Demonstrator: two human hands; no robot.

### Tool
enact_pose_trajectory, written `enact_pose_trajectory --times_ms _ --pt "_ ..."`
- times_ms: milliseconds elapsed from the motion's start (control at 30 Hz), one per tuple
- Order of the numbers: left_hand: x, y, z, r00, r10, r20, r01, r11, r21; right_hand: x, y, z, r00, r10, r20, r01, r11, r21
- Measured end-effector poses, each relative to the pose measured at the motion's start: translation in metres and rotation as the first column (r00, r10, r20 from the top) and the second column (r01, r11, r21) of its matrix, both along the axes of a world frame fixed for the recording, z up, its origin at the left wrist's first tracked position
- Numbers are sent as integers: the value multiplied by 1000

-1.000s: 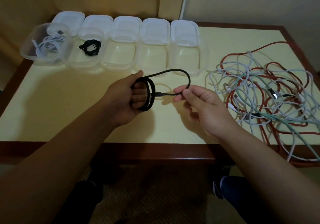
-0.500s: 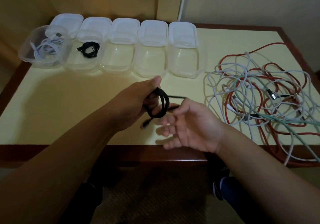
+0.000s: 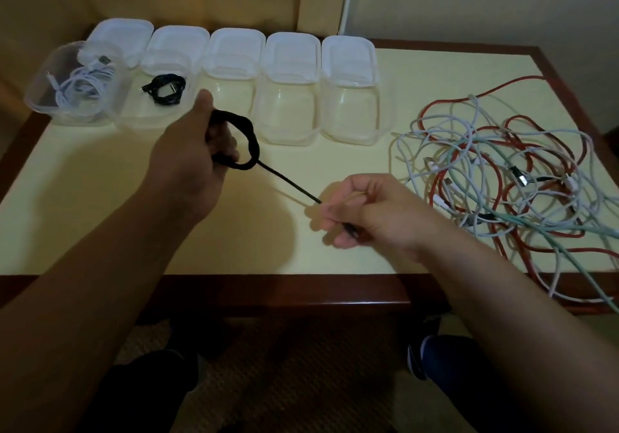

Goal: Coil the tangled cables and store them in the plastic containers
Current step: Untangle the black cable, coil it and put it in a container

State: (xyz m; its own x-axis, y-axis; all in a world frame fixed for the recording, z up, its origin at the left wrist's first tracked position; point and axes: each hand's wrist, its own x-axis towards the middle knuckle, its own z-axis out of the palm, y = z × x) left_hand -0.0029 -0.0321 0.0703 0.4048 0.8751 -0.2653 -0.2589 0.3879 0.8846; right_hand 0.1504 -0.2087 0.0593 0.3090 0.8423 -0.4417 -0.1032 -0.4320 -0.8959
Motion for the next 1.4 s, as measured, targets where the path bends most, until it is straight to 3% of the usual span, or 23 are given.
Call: enact_pose_trajectory --times_ms 133,233,333,400,467,567,667,800,900,967,1000,1067,1133,1200,1267,1300,1400 --pt "6 -10 -4 995 -93 -40 95 994 57 12 -7 5 975 192 111 -181 979 -96" --pt "7 -14 -1 980 -175 -97 183 980 81 10 -11 4 960 262 102 -251 962 -108" --pt "7 -25 2 962 -248 -115 260 961 99 14 -11 6 994 97 46 -94 993 -66" --pt "9 -33 -1 943 -292 -160 313 941 125 14 -10 7 991 -48 128 47 999 16" --pt "11 -41 -2 911 -329 -249 375 913 163 8 -9 9 990 -135 36 130 985 114" --pt "11 -53 -1 767 -317 -557 540 788 295 -6 -5 12 973 -81 -217 118 979 165" --pt "15 -64 1 705 -334 -625 630 700 336 -16 -3 12 966 31 -257 5 990 140" --pt "19 -69 -4 705 -389 -593 649 690 319 -17 -2 12 983 32 -181 -6 990 142" --pt "25 -65 -7 826 -336 -454 469 855 221 -10 0 16 967 -71 -245 122 973 198" --pt "24 -60 -5 815 -384 -434 447 893 50 -4 -2 20 933 -128 -337 220 943 251" --pt "22 -58 -5 747 -460 -479 501 864 -49 -1 -3 23 916 -146 -374 259 926 274" --pt "16 -59 -5 530 -665 -527 627 725 -284 3 -4 27 895 -166 -415 309 901 306" --pt "16 -66 -6 335 -823 -459 708 541 -454 5 -5 29 884 -171 -435 332 885 327" --pt "18 -73 -7 201 -937 -286 759 334 -559 5 -6 30 884 -163 -438 332 878 343" --pt "21 -79 -7 178 -983 -49 792 172 -585 4 -7 29 889 -151 -432 322 878 356" --pt "22 -81 -7 217 -976 29 799 160 -580 4 -7 29 890 -147 -431 318 879 357" --pt "25 -83 -2 429 -901 63 757 320 -570 6 -8 29 891 -147 -430 314 884 347"
